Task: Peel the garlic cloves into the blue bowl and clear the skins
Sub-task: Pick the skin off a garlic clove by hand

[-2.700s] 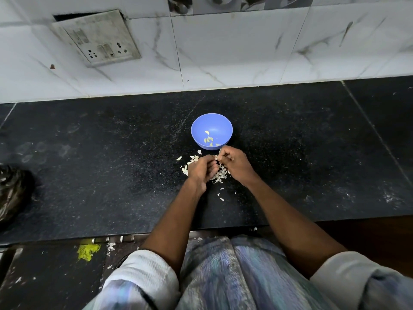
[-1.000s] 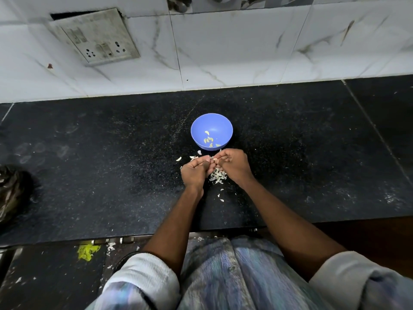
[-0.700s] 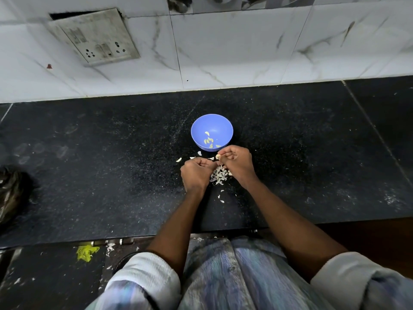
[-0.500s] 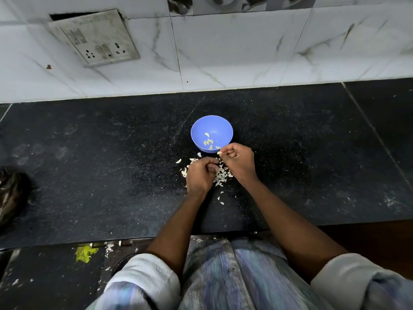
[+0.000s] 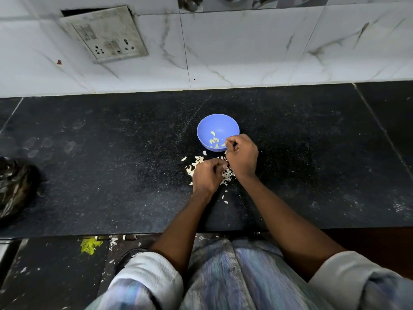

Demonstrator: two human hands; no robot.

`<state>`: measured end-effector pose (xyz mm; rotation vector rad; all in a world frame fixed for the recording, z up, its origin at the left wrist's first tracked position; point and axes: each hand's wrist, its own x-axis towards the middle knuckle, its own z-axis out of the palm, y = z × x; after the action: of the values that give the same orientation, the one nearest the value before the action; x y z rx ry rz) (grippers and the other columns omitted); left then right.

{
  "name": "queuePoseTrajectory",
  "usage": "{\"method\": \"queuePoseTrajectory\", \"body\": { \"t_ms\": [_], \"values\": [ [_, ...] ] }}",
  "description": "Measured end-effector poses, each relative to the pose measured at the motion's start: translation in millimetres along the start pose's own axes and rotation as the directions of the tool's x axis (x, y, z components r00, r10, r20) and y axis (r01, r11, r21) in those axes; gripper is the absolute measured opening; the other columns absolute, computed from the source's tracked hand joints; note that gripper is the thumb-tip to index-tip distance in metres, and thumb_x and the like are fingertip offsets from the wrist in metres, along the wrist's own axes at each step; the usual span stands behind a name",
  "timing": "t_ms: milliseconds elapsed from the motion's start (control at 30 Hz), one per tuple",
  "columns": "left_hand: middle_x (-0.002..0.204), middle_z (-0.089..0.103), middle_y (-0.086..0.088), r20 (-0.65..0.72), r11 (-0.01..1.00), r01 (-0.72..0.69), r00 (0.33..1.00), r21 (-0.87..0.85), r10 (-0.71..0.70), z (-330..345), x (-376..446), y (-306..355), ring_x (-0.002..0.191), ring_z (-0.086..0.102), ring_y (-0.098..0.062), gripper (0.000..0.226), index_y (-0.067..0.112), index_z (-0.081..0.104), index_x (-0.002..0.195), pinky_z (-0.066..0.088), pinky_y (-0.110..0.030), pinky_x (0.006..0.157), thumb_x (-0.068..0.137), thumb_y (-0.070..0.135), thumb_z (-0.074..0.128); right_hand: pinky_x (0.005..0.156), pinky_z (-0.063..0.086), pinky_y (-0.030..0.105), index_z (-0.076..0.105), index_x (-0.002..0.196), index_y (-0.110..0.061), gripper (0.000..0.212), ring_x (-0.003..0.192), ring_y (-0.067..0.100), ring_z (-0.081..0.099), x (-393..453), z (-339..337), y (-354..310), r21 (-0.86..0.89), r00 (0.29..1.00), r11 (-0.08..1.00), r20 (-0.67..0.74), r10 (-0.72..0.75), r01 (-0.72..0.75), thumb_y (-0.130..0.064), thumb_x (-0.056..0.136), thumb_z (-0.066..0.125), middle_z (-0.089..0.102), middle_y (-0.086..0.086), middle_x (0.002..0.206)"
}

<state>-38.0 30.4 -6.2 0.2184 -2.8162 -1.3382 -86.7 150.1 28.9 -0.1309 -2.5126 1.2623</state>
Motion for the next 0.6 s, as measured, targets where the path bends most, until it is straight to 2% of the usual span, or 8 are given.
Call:
{"method": "queuePoseTrajectory", "body": {
  "t_ms": [133, 200, 233, 300, 367, 500, 600],
  "values": [
    [0.101, 0.079, 0.007, -0.221, 0.988, 0.074, 0.97, -0.136, -0.103, -13.4, -1.6, -16.4, 0.092, 0.073, -0.013, 0.033, 0.024, 0.082, 0.102, 0.059, -0.034, 0.086, 0.088, 0.0, 0.064, 0.063, 0.051, 0.031, 0.072, 0.077, -0.018, 0.009, 0.065, 0.014, 0.063, -17.9, 10.8, -2.2, -0.024, 0.989, 0.995, 0.118, -0.089, 0.092, -0.019, 0.084, 0.078, 0.07, -0.005, 0.075],
    [0.105, 0.079, 0.002, -0.309, 0.977, 0.111, 0.937, -0.18, -0.163, -21.3, -2.7, -24.3, 0.096, 0.072, -0.015, 0.039, 0.018, 0.081, 0.107, 0.058, -0.035, 0.091, 0.088, -0.007, 0.059, 0.068, 0.055, 0.037, 0.075, 0.083, -0.019, 0.007, 0.074, 0.019, 0.067, -29.3, 20.8, 4.6, -0.079, 0.96, 0.99, 0.264, -0.095, 0.12, -0.013, 0.086, 0.073, 0.072, -0.004, 0.081],
    [0.106, 0.078, 0.0, -0.339, 0.973, 0.115, 0.923, -0.2, -0.179, -23.4, -2.9, -29.2, 0.097, 0.072, -0.016, 0.04, 0.016, 0.081, 0.109, 0.058, -0.035, 0.093, 0.089, -0.009, 0.058, 0.073, 0.056, 0.04, 0.077, 0.091, -0.021, 0.015, 0.082, 0.021, 0.068, -34.1, 24.9, 7.7, -0.119, 0.936, 0.984, 0.342, -0.081, 0.129, -0.009, 0.086, 0.07, 0.073, -0.004, 0.088],
    [0.107, 0.078, 0.0, -0.375, 0.965, 0.128, 0.903, -0.227, -0.208, -26.5, -3.5, -39.1, 0.098, 0.073, -0.018, 0.044, 0.017, 0.081, 0.11, 0.058, -0.037, 0.095, 0.088, -0.01, 0.054, 0.079, 0.056, 0.041, 0.077, 0.105, -0.022, 0.028, 0.092, 0.024, 0.068, -41.0, 31.8, 10.9, -0.182, 0.889, 0.973, 0.455, -0.044, 0.141, -0.004, 0.087, 0.068, 0.071, -0.002, 0.1],
    [0.108, 0.078, -0.001, -0.398, 0.962, 0.132, 0.89, -0.239, -0.221, -28.1, -5.6, -44.3, 0.099, 0.074, -0.02, 0.047, 0.017, 0.081, 0.111, 0.059, -0.038, 0.095, 0.086, -0.011, 0.052, 0.08, 0.057, 0.041, 0.075, 0.111, -0.024, 0.033, 0.094, 0.024, 0.068, -41.3, 36.2, 8.1, -0.208, 0.877, 0.968, 0.481, -0.021, 0.137, -0.003, 0.087, 0.069, 0.069, -0.003, 0.106],
    [0.112, 0.077, -0.005, -0.414, 0.961, 0.13, 0.882, -0.242, -0.224, -30.8, -6.1, -46.1, 0.103, 0.073, -0.022, 0.039, 0.012, 0.08, 0.112, 0.057, -0.039, 0.098, 0.089, -0.009, 0.056, 0.081, 0.056, 0.041, 0.076, 0.109, -0.025, 0.027, 0.098, 0.024, 0.068, -32.5, 47.8, -7.6, -0.198, 0.873, 0.966, 0.485, -0.049, 0.165, -0.009, 0.088, 0.071, 0.069, -0.003, 0.108],
    [0.114, 0.077, -0.003, -0.381, 0.957, 0.149, 0.893, -0.25, -0.239, -31.8, -3.0, -46.9, 0.105, 0.072, -0.02, 0.037, 0.014, 0.079, 0.114, 0.056, -0.036, 0.099, 0.092, -0.005, 0.057, 0.082, 0.055, 0.039, 0.076, 0.108, -0.022, 0.023, 0.102, 0.026, 0.066, -30.6, 57.8, -12.1, -0.244, 0.852, 0.956, 0.523, -0.01, 0.16, -0.01, 0.089, 0.07, 0.066, 0.003, 0.112]
  ]
}}
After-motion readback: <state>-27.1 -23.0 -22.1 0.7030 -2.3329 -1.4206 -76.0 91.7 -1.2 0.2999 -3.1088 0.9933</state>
